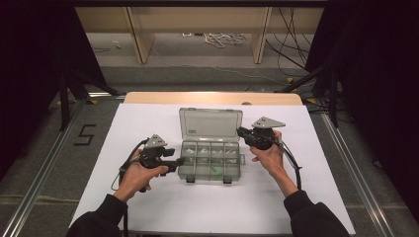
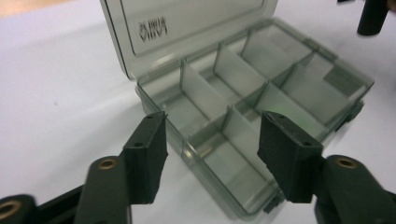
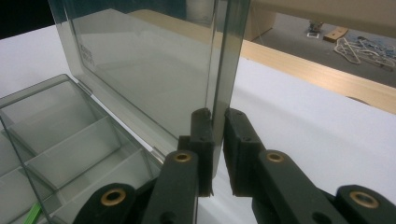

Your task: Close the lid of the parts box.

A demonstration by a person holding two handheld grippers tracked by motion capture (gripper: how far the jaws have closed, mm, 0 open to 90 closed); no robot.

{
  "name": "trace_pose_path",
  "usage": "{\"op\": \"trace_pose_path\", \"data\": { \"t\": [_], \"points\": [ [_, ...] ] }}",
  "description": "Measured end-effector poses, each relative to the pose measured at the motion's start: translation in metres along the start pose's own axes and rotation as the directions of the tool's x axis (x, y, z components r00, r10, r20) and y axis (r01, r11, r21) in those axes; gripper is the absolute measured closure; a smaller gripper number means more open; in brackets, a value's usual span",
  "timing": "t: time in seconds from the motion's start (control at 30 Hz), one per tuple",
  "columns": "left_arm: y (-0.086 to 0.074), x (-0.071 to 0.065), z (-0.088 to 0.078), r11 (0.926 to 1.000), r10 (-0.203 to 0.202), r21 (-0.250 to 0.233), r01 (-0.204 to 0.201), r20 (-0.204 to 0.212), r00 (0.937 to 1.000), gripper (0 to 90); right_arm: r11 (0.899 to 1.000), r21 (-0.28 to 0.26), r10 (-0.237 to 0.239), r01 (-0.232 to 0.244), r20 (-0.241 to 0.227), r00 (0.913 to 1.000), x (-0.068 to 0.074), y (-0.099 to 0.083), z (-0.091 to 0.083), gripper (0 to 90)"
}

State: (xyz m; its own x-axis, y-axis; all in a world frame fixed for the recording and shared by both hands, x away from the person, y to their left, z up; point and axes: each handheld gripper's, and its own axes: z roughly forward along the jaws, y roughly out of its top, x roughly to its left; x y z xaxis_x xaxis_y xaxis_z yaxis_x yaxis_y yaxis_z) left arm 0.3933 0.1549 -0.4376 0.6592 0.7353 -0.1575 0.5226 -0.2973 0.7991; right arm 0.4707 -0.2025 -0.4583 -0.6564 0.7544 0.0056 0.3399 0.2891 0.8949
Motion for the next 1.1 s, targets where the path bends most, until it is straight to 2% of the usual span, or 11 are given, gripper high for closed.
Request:
{"op": "trace_pose_path", "data": {
  "t": [0.03, 0.1, 0.17, 0.2, 0.3, 0.47, 0.57, 0.6, 0.7, 0.8, 1.1],
  "points": [
    [0.003, 0.002, -0.002, 0.9999, 0.011, 0.000, -0.011, 0.002, 0.9999, 39.9, 1.000, -0.002, 0.001, -0.001, 0.000, 1.0000, 0.000, 0.000, 0.000, 83.0],
    [0.009, 0.002, -0.003, 0.9993, -0.010, -0.035, 0.010, -0.001, 0.9999, 37.6, 1.000, -0.007, -0.001, 0.001, -0.001, 1.0000, 0.001, -0.001, 0.000, 83.0],
    [0.013, 0.005, -0.005, 0.9997, 0.004, -0.025, -0.004, 0.000, 1.0000, 36.5, 1.000, -0.008, -0.008, 0.008, -0.002, 1.0000, 0.001, -0.001, 0.000, 83.0],
    [0.021, 0.005, -0.007, 0.9983, -0.021, -0.055, 0.020, -0.010, 0.9997, 35.9, 1.000, -0.020, -0.012, 0.012, 0.002, 0.9999, 0.001, -0.001, 0.001, 83.0],
    [0.029, 0.006, -0.010, 0.9983, -0.001, -0.058, 0.000, -0.017, 0.9998, 35.3, 1.000, -0.007, -0.014, 0.014, 0.008, 0.9999, 0.001, -0.001, -0.001, 83.0],
    [0.055, 0.007, -0.015, 0.9945, 0.001, -0.105, -0.004, -0.028, 0.9996, 35.4, 1.000, -0.005, -0.013, 0.013, 0.011, 0.9999, 0.002, -0.001, -0.001, 83.0],
    [0.060, 0.010, -0.015, 0.9948, 0.005, -0.101, -0.008, -0.030, 0.9995, 36.3, 1.000, -0.013, -0.011, 0.011, 0.011, 0.9999, 0.002, -0.001, -0.001, 83.0],
    [0.068, 0.012, -0.014, 0.9920, -0.027, -0.124, 0.023, -0.030, 0.9992, 37.1, 1.000, -0.007, -0.012, 0.012, 0.010, 0.9999, 0.002, -0.001, -0.001, 83.0],
    [0.076, 0.015, -0.014, 0.9903, -0.021, -0.138, 0.013, -0.059, 0.9981, 40.8, 1.000, -0.011, -0.011, 0.011, 0.011, 0.9999, 0.002, -0.001, -0.001, 83.0],
    [0.084, 0.018, -0.015, 0.9871, -0.015, -0.160, 0.004, -0.070, 0.9974, 45.8, 1.000, -0.009, -0.010, 0.010, 0.010, 0.9999, 0.002, -0.002, -0.001, 83.0],
    [0.105, 0.027, -0.010, 0.9845, 0.000, -0.175, -0.018, -0.103, 0.9947, 84.0, 1.000, -0.007, -0.014, 0.014, 0.012, 0.9998, 0.002, -0.002, -0.001, 83.0]
  ]
}}
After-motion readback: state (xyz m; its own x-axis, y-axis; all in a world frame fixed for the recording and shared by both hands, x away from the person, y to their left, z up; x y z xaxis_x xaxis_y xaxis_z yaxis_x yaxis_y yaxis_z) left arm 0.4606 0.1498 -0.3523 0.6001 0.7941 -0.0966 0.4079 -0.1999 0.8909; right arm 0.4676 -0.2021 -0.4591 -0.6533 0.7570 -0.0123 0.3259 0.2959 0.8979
